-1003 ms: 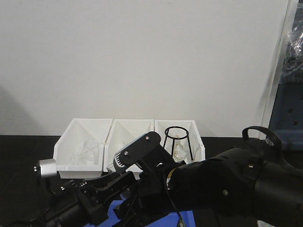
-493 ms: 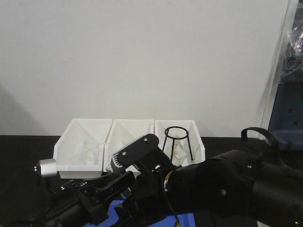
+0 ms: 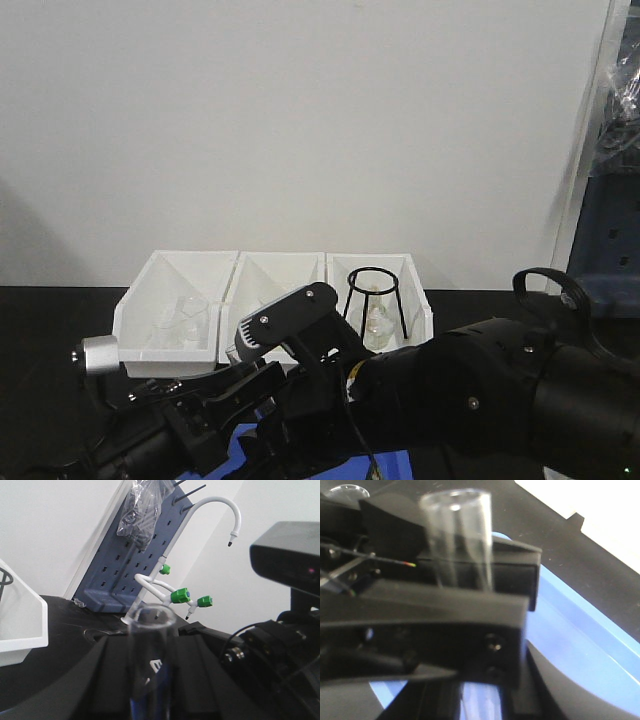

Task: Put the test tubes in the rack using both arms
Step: 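Open the left gripper, leaving the tube in the right gripper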

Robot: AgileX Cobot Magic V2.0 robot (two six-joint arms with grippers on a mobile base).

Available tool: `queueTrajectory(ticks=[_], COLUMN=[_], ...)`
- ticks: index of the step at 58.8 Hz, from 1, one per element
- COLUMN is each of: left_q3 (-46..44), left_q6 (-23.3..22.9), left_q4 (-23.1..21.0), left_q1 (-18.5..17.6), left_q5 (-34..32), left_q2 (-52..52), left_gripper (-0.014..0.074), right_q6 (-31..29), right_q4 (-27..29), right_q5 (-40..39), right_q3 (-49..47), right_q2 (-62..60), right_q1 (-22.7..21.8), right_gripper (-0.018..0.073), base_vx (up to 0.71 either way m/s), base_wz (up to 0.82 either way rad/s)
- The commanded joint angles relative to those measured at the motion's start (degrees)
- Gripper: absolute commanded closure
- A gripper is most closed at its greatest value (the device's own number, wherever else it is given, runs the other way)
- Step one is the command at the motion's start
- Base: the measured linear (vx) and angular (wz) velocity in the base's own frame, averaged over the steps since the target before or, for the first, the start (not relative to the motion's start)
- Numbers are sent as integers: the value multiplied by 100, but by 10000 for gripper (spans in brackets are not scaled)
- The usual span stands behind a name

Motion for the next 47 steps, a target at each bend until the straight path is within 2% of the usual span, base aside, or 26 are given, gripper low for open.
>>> queueTrajectory(ticks=[1, 5, 6, 13, 29, 36, 41, 47], left_q3=[-148, -148, -148, -148, -148, -148, -148, -121], left_q6=[-50, -50, -50, -55, -50, -32, -32, 35], left_q4=[-352, -464, -532, -528, -533, -548, -570, -812], left_q1=[-24, -19, -19, -19, -19, -19, -2, -2], left_q5=[-615, -615, -615, -634, -742, -738, -738, -718], left_q2=[-200, -200, -200, -207, -207, -207, -207, -207], left_gripper=[112, 66, 41, 43, 43, 46, 60, 74], right_q6=[36, 43, 204, 426, 451, 460, 471, 510], right_q4=[16, 10, -7, -33, -336, -353, -575, -756], right_q5=[-532, -581, -630, -660, -667, -758, -1104, -1500], right_q3=[-215, -215, -215, -215, -215, -182, 4, 547], right_q2=[-223, -223, -223, -223, -374, -860, -1418, -2259], right_q1=[-53, -66, -132, -389, -1292, -1647, -1913, -2362], right_gripper=[569, 569, 569, 569, 569, 569, 569, 569], base_vx=[0, 0, 0, 0, 0, 0, 0, 0], base_wz=[0, 0, 0, 0, 0, 0, 0, 0])
